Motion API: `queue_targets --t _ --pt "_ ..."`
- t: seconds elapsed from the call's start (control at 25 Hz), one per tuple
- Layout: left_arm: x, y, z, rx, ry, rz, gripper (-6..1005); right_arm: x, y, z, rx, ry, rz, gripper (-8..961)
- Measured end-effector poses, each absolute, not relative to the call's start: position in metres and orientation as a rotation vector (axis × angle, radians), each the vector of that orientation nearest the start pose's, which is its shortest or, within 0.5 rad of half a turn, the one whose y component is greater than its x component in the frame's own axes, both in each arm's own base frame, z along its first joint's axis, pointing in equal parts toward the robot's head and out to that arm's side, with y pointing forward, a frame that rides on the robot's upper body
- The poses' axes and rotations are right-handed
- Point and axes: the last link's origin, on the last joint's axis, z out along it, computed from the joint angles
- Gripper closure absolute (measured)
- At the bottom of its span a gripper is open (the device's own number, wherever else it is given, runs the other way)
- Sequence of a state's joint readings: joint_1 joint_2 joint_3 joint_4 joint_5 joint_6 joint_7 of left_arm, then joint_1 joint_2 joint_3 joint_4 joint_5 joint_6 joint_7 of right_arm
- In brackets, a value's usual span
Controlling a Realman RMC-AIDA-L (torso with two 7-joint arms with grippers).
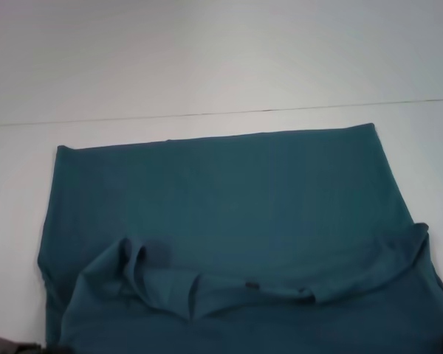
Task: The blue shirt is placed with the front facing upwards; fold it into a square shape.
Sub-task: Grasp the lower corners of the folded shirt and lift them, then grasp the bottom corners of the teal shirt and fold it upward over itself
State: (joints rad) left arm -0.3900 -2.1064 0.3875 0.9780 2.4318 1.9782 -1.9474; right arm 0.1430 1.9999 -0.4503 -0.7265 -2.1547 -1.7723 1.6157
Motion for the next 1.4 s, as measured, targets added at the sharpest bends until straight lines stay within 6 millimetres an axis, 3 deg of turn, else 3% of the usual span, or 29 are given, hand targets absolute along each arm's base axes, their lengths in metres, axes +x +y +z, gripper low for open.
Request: queue_targets --t 0.32,0.52,0.8,0.84,0.88,1.04,1.4 --pt "-0.316 0.223 0.055 -2.645 -1.59 -0.498 984 0.387 0.159 0.058 -2.394 1.4 0.665 890" --pt "-0.32 0.218 0.051 -2.649 -1.603 -0.466 983 0.385 0.156 0.06 -2.397 1.393 0.689 890" --pt "-0.316 0.243 0.055 -2.606 -1.572 -0.477 984 0.373 0.198 0.068 -2.415 1.314 0.722 892" --pt "-0.314 0.257 0.055 -2.571 -1.57 -0.491 984 0.37 0.206 0.069 -2.416 1.305 0.721 892" --pt "-0.314 0.257 0.055 -2.571 -1.57 -0.491 984 0.369 0.215 0.071 -2.411 1.298 0.716 892" --pt "-0.307 0.291 0.053 -2.518 -1.568 -0.507 983 0.361 0.248 0.075 -2.394 1.257 0.693 893" --pt "-0.274 0.368 0.043 -2.426 -1.476 -0.501 984 0.341 0.32 0.074 -2.302 1.182 0.654 894"
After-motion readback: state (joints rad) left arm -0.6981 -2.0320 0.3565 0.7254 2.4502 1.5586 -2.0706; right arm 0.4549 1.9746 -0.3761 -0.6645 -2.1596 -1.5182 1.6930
